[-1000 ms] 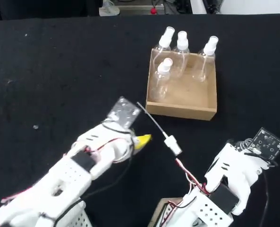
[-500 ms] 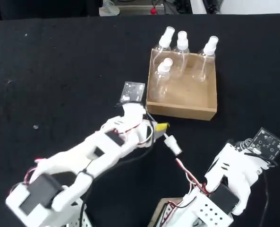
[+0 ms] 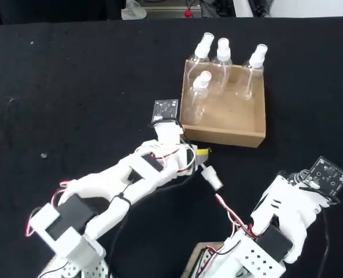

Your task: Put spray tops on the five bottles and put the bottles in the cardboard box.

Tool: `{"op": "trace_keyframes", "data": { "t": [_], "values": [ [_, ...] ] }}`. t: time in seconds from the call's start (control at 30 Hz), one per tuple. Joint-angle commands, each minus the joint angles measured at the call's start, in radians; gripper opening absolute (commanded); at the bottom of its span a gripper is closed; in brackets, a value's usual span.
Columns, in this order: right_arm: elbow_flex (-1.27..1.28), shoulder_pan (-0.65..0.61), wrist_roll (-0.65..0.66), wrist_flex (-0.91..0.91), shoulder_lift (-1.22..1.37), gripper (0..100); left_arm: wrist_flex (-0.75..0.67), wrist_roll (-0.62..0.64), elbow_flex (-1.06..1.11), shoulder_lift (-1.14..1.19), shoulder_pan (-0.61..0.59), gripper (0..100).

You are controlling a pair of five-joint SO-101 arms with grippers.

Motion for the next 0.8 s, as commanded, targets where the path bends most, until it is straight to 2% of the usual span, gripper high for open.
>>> {"op": "trace_keyframes", "data": {
  "t": [0.0,0.2,0.43,0.6,0.77],
  "values": [
    [-0.004,-0.009,-0.011,-0.015,-0.110,1.5,-0.017,0.002,-0.061,0.005,0.012,25],
    [-0.004,-0.009,-0.011,-0.009,-0.110,1.5,-0.015,-0.002,-0.048,0.014,0.002,25],
    [-0.001,-0.009,-0.011,-0.009,-0.110,1.5,0.094,0.000,-0.082,0.015,0.002,5],
    [0.010,-0.009,-0.011,-0.017,-0.110,1.5,0.114,0.000,-0.067,0.005,-0.001,4],
    [0.010,-0.009,-0.011,-0.017,-0.110,1.5,0.313,0.000,-0.131,-0.018,-0.096,4]
  ]
}}
